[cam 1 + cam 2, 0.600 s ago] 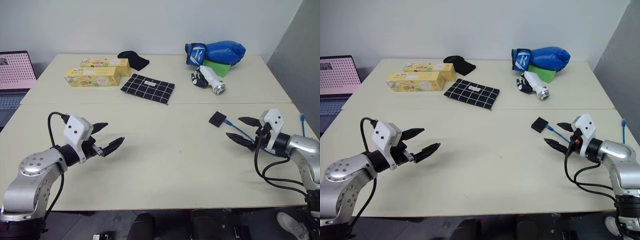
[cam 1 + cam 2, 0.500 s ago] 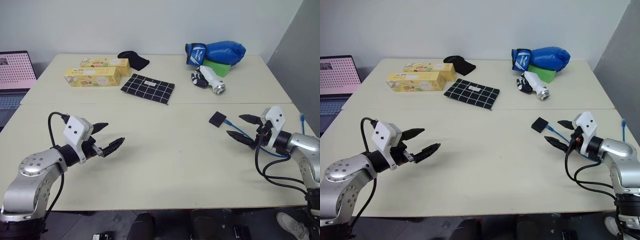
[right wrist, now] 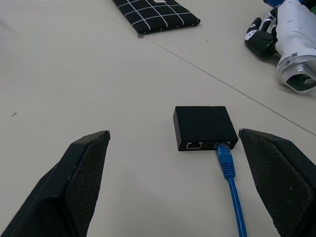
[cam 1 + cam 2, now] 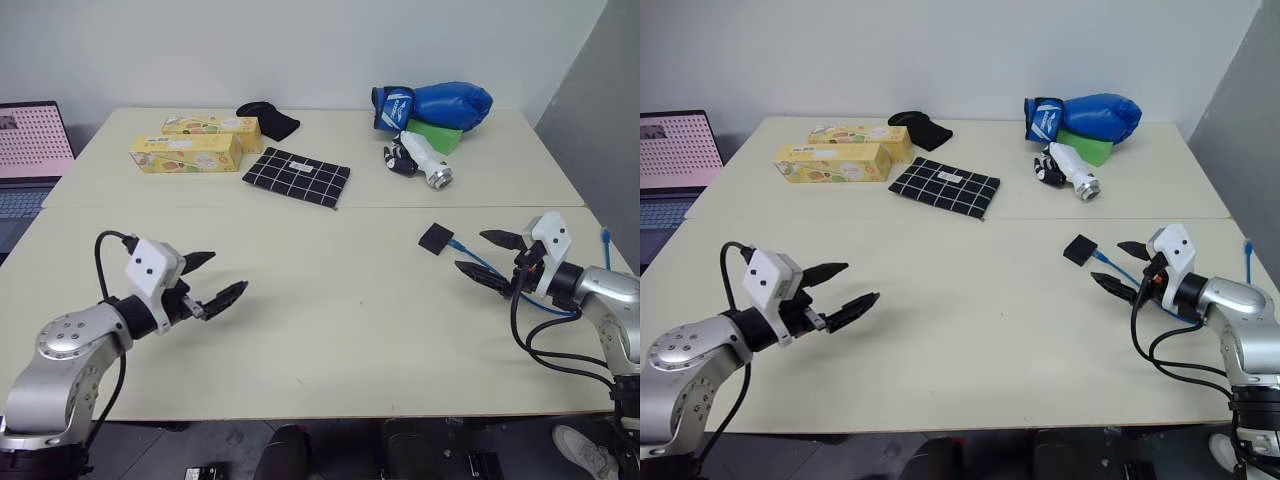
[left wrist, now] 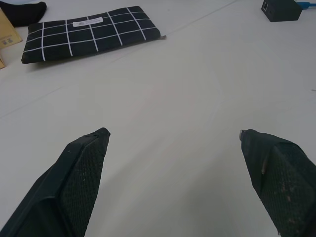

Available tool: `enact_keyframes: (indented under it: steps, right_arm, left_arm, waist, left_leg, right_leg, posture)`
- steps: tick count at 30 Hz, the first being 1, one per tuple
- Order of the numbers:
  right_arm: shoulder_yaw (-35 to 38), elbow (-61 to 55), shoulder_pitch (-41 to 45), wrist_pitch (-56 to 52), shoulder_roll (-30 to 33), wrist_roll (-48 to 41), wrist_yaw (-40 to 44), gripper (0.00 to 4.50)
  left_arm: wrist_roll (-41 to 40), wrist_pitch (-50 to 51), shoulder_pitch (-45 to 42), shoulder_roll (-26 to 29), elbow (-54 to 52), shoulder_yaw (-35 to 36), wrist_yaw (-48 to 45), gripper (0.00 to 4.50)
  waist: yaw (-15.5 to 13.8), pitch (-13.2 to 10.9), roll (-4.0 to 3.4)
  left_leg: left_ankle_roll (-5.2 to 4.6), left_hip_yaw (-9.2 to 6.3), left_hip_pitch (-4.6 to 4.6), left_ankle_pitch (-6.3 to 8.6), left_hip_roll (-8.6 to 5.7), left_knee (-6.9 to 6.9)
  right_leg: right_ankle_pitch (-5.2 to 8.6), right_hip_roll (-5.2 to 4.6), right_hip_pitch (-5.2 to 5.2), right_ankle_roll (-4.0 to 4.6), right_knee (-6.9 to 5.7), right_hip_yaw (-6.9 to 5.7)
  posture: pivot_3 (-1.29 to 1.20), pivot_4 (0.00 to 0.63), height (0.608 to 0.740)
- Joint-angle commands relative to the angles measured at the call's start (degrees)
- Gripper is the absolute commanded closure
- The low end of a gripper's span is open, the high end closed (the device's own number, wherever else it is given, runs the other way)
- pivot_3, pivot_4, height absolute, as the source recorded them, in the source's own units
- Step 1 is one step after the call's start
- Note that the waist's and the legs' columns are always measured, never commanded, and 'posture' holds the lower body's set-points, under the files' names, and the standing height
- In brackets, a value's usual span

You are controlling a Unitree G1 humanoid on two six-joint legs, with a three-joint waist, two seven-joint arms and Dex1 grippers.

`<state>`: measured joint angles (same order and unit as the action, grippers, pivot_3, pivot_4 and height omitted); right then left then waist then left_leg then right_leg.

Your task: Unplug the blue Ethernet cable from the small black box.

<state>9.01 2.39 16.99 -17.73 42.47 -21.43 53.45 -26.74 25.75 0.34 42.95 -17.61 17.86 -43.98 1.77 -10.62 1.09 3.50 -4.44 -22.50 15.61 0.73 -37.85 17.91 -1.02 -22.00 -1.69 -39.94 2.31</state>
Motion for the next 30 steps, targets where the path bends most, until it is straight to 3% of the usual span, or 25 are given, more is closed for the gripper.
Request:
enact_keyframes:
  steps: [1, 10, 20, 23, 30]
  right_arm:
    - [0.58, 0.55, 1.9, 1.78, -0.46, 0.94, -1.38, 0.06]
    - [-3.68, 13.32, 8.52, 5.42, -4.91, 8.77, -8.09, 0.06]
    - [-9.81, 43.03, 23.14, 14.76, -8.02, 15.55, -3.09, 0.06]
    - [-9.93, 48.2, 25.91, 16.77, -7.72, 16.34, -1.48, 0.52]
    - [-11.17, 52.59, 28.57, 19.34, -6.76, 18.04, 3.24, 2.17]
  left_arm:
    - [-2.62, 2.99, -2.27, 0.56, -2.67, 1.85, 1.27, 0.0]
    - [-10.59, 9.44, -6.7, 2.19, -7.26, -0.31, -3.33, 0.0]
    - [-13.34, 11.91, -9.04, 7.24, -11.24, -6.4, -11.82, 0.0]
    - [-12.94, 11.49, -9.77, 7.83, -11.05, -7.64, -13.01, 0.0]
    - [-11.5, 10.26, -10.37, 7.48, -9.69, -9.62, -14.17, 0.0]
  waist:
    - [0.0, 0.0, 0.0]
    - [0.05, -0.01, -0.01]
    - [0.36, -0.06, -0.09]
    - [0.47, -0.06, -0.09]
    - [0.59, -0.06, -0.1]
  left_leg:
    - [0.0, 0.0, 0.0, 0.0, 0.0, 0.0]
    - [0.01, 0.04, -0.01, -0.01, 0.0, -0.01]
    - [0.01, 0.18, -0.04, 0.0, -0.03, 0.0]
    - [0.01, 0.21, -0.01, -0.01, -0.03, -0.02]
    - [0.01, 0.2, -0.01, -0.01, -0.02, -0.04]
  right_leg:
    - [0.0, 0.0, 0.0, 0.0, 0.0, 0.0]
    - [0.0, 0.0, -0.02, 0.0, -0.02, 0.0]
    - [0.0, 0.12, -0.11, 0.01, -0.01, 0.05]
    - [0.0, 0.11, -0.08, 0.01, -0.01, 0.09]
    - [0.0, 0.1, -0.06, 0.01, -0.03, 0.06]
  posture:
    - [0.0, 0.15, 0.74]
    - [0.0, 0.15, 0.74]
    - [0.0, 0.15, 0.74]
    - [0.0, 0.15, 0.74]
    - [0.0, 0.15, 0.74]
